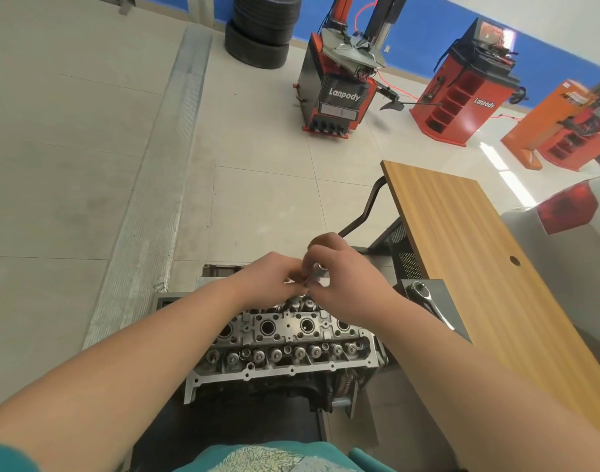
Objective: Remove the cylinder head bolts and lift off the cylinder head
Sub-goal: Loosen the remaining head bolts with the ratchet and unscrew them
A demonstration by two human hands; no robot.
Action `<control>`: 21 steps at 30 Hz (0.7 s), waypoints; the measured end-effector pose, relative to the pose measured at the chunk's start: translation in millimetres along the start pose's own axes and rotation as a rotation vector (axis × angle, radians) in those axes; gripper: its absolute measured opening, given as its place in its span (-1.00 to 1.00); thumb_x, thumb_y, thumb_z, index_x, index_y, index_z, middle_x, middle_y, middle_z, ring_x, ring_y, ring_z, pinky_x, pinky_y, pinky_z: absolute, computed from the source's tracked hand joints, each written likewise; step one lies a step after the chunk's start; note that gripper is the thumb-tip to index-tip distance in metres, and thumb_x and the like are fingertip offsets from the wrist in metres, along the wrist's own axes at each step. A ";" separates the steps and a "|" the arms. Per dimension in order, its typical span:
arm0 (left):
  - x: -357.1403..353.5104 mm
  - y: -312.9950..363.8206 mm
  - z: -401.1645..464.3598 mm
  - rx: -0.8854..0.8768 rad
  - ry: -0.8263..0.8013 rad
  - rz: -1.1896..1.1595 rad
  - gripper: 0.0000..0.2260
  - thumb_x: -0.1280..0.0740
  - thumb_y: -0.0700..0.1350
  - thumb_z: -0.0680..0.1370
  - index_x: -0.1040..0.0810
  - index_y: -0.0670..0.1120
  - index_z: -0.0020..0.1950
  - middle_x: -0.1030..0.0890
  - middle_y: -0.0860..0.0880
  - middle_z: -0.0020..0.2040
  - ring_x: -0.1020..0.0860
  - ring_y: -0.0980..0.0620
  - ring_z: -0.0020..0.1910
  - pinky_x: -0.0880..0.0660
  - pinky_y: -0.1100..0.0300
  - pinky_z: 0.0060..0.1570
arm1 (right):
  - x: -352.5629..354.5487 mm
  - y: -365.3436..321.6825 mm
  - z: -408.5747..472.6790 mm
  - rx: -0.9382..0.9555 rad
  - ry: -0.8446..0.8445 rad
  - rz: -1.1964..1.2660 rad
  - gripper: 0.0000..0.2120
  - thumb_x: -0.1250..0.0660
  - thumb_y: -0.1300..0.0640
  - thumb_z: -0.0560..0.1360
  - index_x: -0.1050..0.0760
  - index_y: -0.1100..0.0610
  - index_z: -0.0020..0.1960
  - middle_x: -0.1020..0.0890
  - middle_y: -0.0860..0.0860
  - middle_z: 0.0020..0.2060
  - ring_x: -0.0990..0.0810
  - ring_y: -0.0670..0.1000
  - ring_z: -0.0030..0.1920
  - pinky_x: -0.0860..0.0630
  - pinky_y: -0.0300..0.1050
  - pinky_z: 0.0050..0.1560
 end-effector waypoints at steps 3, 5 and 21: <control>3.4 -2.9 4.0 0.005 0.057 -0.014 -0.90 -0.47 0.04 0.47 -0.59 0.24 -0.12 -0.68 0.20 -0.16 -0.62 0.21 -0.12 -0.55 0.14 -0.06 | -0.9 9.7 4.5 -0.133 0.046 -0.113 -0.69 -0.30 -0.24 0.58 -0.46 -0.09 0.20 -0.53 -0.13 0.06 -0.59 0.00 -0.07 -0.60 0.04 -0.12; 5.3 -5.8 5.1 0.001 0.098 -0.037 -0.78 -0.61 0.02 0.43 -0.58 0.19 -0.12 -0.66 0.20 -0.13 -0.60 0.25 -0.09 -0.57 0.11 0.05 | -1.2 12.1 6.9 -0.164 0.045 -0.212 -0.76 -0.26 -0.18 0.63 -0.47 -0.03 0.14 -0.60 -0.05 -0.07 -0.61 0.07 -0.12 -0.61 0.04 -0.14; -3.0 -4.5 0.9 -0.031 0.011 -0.036 -0.60 -0.45 -0.13 0.57 -0.54 0.45 -0.08 -0.65 0.40 -0.05 -0.61 0.39 0.03 -0.58 0.14 0.19 | -5.3 1.3 5.4 -0.017 -0.059 -0.209 -0.81 -0.32 0.28 0.54 -0.58 0.02 0.04 -0.53 -0.04 0.08 -0.57 0.10 0.06 -0.60 0.07 -0.04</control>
Point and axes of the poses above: each hand's wrist, its own z-axis towards the middle knuckle, its own x-axis out of the back of the hand, y = z × x, the point moved 7 cm from there along z, towards the middle knuckle
